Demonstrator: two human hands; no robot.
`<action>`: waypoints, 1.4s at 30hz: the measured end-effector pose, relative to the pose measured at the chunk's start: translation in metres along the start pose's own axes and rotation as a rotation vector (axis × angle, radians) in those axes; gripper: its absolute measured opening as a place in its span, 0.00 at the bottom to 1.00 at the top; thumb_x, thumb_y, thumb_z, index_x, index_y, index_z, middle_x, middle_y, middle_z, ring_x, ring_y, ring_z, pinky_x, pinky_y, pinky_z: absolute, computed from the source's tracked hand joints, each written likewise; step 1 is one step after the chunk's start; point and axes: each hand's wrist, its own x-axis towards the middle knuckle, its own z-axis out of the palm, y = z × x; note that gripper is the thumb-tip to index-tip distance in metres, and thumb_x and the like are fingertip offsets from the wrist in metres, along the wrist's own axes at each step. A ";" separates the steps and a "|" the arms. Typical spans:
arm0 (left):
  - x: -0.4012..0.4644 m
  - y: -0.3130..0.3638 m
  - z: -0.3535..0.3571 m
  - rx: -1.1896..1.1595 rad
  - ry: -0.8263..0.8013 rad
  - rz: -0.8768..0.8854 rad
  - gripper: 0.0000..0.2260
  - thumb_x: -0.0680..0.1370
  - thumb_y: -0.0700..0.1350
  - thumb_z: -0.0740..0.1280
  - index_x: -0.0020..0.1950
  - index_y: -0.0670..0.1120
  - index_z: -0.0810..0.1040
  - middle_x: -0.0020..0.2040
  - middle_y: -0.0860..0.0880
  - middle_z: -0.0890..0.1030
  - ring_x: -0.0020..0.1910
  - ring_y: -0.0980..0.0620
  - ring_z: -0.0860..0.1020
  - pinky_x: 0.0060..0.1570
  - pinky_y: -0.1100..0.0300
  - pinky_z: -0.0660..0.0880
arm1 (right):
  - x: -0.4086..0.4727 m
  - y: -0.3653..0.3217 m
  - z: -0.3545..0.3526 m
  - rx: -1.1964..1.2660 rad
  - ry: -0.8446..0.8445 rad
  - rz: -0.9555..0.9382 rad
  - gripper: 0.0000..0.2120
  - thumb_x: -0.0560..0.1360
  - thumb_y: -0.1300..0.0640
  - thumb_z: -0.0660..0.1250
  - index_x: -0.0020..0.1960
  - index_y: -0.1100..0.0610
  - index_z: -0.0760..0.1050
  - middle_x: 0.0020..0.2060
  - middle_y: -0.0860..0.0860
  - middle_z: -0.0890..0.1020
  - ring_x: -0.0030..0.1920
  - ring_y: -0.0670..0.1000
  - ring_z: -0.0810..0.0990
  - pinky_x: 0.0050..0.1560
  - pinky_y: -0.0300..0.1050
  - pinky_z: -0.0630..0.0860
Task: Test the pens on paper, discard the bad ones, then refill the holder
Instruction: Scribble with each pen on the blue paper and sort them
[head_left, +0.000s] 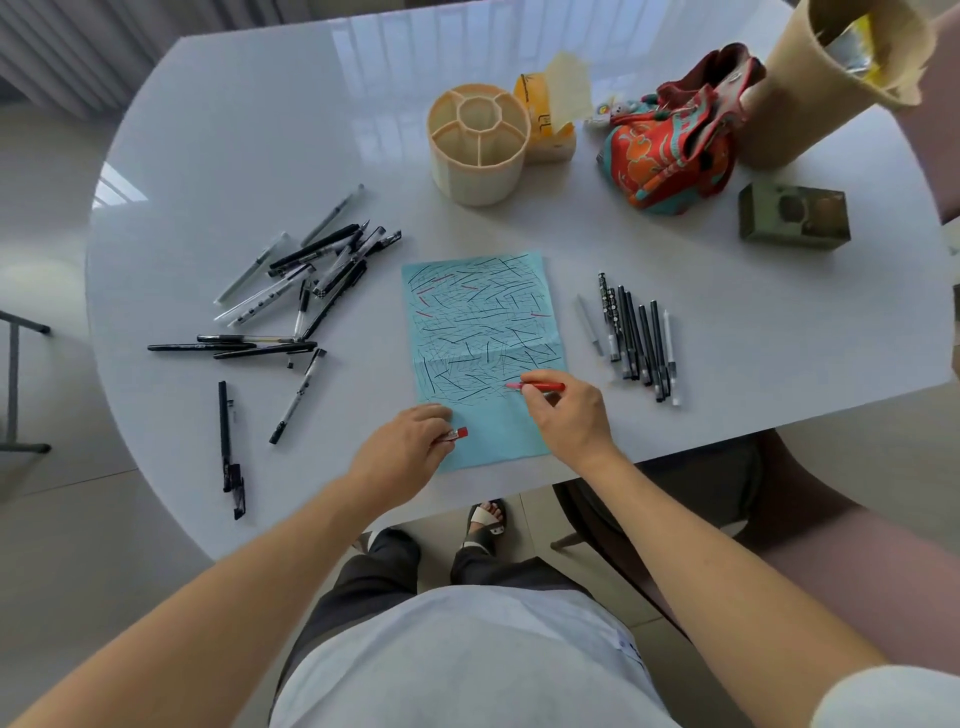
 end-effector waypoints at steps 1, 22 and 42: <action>0.000 0.001 0.000 -0.007 0.000 -0.014 0.08 0.81 0.47 0.64 0.51 0.45 0.81 0.67 0.51 0.78 0.67 0.50 0.73 0.65 0.57 0.70 | 0.001 0.000 0.001 -0.021 -0.008 0.001 0.08 0.76 0.50 0.68 0.43 0.36 0.80 0.39 0.26 0.82 0.41 0.40 0.83 0.45 0.41 0.82; 0.009 0.021 -0.008 -0.155 0.059 -0.066 0.07 0.81 0.50 0.63 0.51 0.49 0.79 0.48 0.54 0.81 0.46 0.54 0.76 0.46 0.56 0.74 | -0.015 -0.022 -0.002 0.669 -0.134 0.167 0.02 0.78 0.66 0.67 0.48 0.63 0.79 0.38 0.61 0.85 0.38 0.55 0.85 0.38 0.47 0.82; 0.023 0.002 -0.030 -0.198 0.093 -0.256 0.17 0.81 0.55 0.63 0.70 0.54 0.73 0.67 0.54 0.77 0.68 0.53 0.73 0.68 0.55 0.68 | 0.101 -0.010 -0.051 -0.484 -0.123 0.246 0.06 0.81 0.57 0.59 0.53 0.57 0.73 0.49 0.57 0.81 0.45 0.59 0.78 0.42 0.50 0.75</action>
